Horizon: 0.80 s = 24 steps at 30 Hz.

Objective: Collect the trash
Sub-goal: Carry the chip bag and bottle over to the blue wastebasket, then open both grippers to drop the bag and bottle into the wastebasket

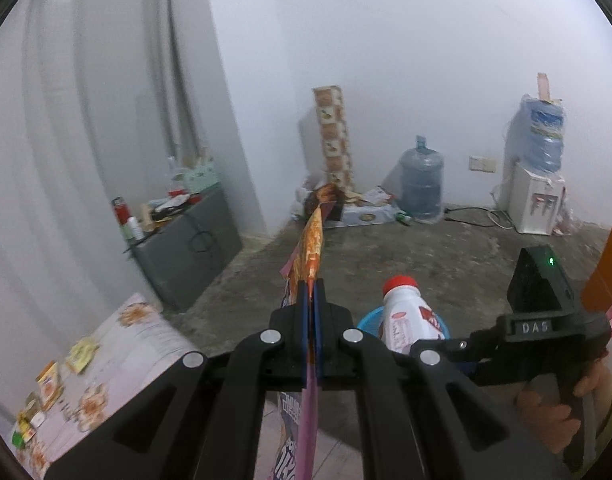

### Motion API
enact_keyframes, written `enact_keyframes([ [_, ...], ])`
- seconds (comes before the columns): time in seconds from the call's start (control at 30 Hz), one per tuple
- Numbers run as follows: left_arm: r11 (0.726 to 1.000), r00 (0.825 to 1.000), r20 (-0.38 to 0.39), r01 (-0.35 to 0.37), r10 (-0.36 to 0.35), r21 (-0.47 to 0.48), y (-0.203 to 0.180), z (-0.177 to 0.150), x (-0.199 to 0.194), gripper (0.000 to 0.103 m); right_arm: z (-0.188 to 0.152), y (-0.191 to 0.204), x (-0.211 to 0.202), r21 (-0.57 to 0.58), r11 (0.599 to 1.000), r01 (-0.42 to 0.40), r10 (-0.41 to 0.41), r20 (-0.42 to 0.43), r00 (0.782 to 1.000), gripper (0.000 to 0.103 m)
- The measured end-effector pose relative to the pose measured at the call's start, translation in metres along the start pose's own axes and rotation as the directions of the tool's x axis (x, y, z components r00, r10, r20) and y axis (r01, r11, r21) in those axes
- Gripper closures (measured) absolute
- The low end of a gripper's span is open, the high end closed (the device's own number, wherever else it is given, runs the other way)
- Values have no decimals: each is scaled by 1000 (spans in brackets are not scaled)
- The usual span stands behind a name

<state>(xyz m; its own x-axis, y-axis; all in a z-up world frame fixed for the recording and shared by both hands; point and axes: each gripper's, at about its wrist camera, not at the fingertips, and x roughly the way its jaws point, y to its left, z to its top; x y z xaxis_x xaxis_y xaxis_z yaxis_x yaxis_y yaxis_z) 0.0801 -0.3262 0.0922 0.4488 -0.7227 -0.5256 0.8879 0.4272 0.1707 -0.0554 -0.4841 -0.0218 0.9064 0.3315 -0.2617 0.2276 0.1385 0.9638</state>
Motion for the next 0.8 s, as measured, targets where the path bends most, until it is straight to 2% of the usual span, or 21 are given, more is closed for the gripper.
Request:
enact_keyframes([
  [0.3, 996, 995, -47, 87, -87, -5, -36, 15, 64, 101, 1, -32, -24, 104, 993, 50, -58, 75, 995, 46],
  [0.43, 990, 984, -108, 138, -140, -32, -50, 14, 104, 101, 3, -61, -37, 171, 979, 107, -127, 111, 986, 46],
  [0.57, 969, 951, -199, 218, -237, -114, -62, 11, 159, 101, 9, -90, -56, 232, 956, 179, -219, 161, 962, 46],
  [0.67, 945, 915, -256, 268, -310, -187, -72, 4, 197, 101, 12, -110, -64, 280, 935, 219, -274, 173, 946, 46],
  [0.73, 925, 886, -294, 293, -358, -243, -79, -2, 226, 101, 20, -123, -60, 313, 921, 233, -297, 173, 939, 46],
  [0.8, 915, 869, -317, 305, -380, -263, -88, -5, 246, 101, 26, -131, -54, 331, 911, 248, -315, 167, 934, 46],
])
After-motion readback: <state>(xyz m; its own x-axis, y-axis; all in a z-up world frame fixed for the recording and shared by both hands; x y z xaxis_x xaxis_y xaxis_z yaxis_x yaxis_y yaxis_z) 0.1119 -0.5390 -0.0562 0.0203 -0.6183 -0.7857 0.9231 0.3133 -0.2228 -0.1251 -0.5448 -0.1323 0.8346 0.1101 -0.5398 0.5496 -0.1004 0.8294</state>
